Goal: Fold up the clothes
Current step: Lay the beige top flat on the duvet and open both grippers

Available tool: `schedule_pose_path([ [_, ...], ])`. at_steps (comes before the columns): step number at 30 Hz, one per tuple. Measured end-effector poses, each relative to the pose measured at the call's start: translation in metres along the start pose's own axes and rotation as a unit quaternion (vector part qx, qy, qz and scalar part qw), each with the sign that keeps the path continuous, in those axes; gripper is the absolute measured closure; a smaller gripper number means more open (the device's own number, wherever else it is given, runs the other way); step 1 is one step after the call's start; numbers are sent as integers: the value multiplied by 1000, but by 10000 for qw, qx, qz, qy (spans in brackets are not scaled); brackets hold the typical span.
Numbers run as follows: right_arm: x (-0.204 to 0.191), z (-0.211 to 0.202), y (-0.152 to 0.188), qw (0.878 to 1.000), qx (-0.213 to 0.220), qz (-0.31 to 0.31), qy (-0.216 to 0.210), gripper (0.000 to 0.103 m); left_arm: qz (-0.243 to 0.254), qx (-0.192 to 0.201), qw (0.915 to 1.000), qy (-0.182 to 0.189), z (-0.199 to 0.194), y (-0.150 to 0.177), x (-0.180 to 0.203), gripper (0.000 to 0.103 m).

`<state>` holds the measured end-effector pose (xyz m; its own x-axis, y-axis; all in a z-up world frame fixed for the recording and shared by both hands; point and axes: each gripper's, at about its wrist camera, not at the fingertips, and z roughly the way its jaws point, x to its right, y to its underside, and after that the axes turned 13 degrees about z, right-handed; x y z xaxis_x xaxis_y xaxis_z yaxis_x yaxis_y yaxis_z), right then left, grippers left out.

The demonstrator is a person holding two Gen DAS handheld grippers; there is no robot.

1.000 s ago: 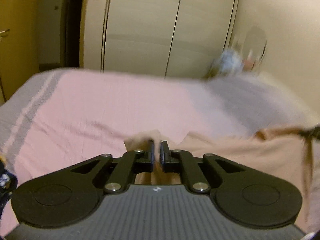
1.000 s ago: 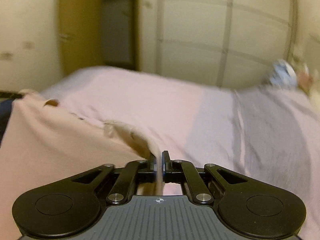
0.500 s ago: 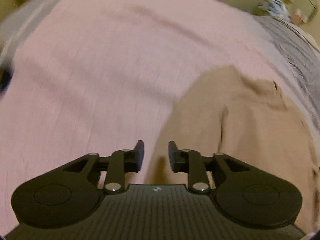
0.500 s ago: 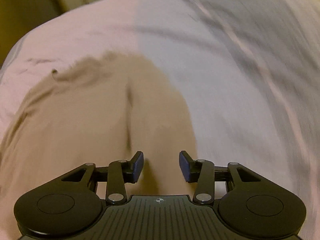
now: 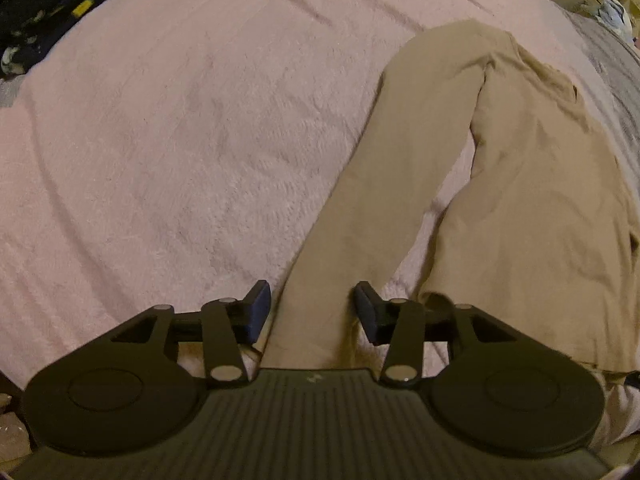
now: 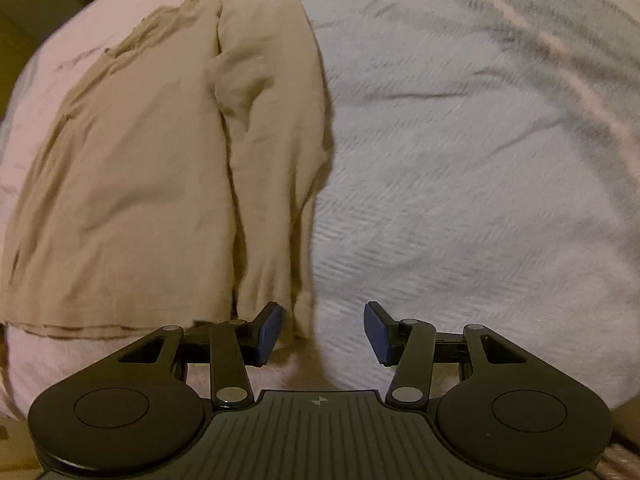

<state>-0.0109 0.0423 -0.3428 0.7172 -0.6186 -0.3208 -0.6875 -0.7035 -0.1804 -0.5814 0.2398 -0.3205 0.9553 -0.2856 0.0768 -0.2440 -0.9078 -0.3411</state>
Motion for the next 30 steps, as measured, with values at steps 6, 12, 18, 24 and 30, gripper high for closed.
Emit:
schedule_pose_path([
  [6,-7,7,5,9993,170,-271,-196,100,963,87,9952,-139,2,0,20,99],
  [12,7,-78,-38,9848,1286,-903,741,101,1634,715,9789,-1001,-47,-26,-14,99],
  [18,38,-104,-76,9657,1937,-721,1573,100,1798,642,9659,-1747,-27,-58,-52,82],
  [24,32,-89,-47,9700,1725,-698,1562,65,1800,583,9595,-2087,-16,-44,-37,79],
  [30,2,-66,5,9687,1465,-1465,1368,62,2227,1074,9627,-1096,-68,-3,9,79],
])
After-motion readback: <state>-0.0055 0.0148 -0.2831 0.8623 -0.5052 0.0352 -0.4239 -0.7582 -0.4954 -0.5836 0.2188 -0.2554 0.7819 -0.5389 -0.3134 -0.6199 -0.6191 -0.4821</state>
